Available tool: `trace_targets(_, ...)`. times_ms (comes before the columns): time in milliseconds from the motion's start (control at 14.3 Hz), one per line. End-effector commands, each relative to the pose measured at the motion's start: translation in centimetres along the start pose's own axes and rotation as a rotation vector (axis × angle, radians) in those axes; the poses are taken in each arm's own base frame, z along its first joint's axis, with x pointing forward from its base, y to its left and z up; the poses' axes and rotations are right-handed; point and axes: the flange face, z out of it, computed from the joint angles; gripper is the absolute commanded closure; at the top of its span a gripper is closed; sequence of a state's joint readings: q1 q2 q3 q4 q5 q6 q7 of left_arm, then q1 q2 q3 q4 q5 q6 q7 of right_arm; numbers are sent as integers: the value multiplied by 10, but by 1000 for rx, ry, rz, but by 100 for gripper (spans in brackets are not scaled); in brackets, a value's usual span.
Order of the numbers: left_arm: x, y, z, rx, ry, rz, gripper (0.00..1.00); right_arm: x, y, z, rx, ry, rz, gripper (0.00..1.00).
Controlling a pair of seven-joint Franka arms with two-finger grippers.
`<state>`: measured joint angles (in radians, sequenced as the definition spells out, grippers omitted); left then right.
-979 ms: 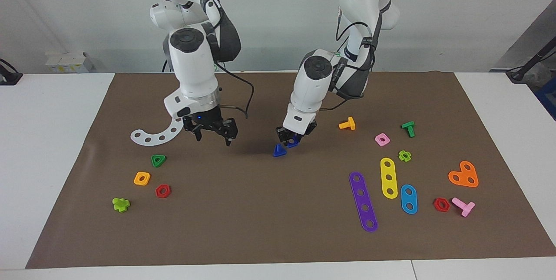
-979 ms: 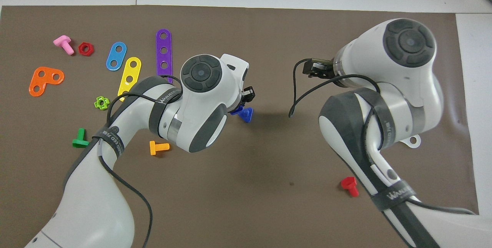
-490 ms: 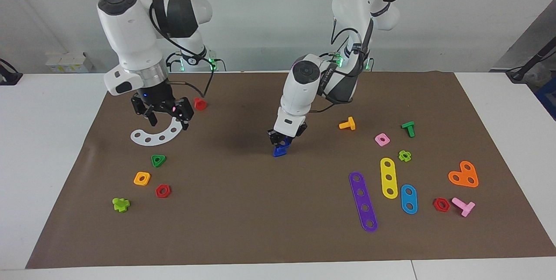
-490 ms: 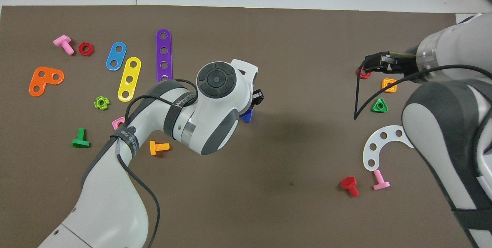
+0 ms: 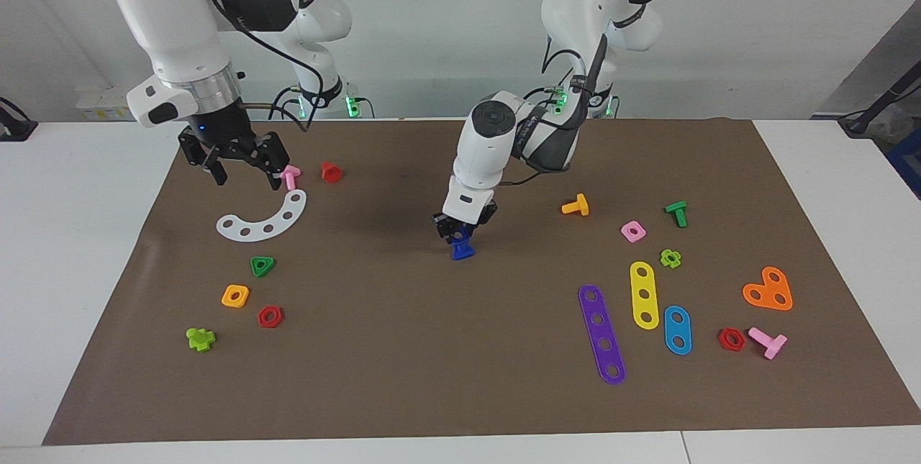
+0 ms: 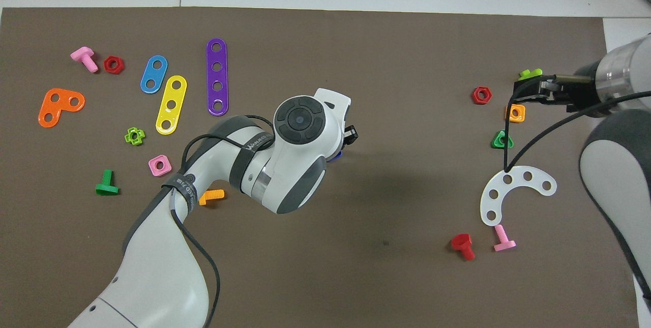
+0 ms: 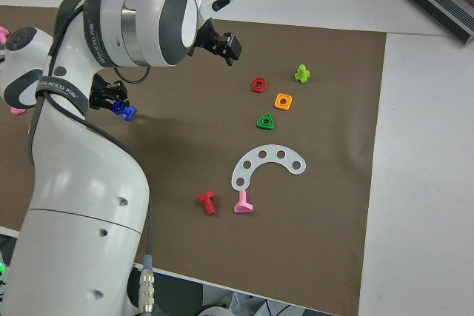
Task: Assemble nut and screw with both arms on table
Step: 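Lower the joined bolt and nut onto the mat and open the left gripper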
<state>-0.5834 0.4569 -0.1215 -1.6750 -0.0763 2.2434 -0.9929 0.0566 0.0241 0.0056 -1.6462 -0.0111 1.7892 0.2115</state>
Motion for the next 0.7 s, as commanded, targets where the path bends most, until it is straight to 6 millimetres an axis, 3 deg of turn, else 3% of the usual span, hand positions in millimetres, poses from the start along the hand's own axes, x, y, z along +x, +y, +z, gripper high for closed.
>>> trace_targets(0, -5, -11, 21, 25, 17, 7, 100, -3, 7, -13, 2, -25, -32, 0)
trace_targets(629, -6, -15, 26, 38, 47, 33, 100, -13, -6, -8, 3, -51, -66, 0)
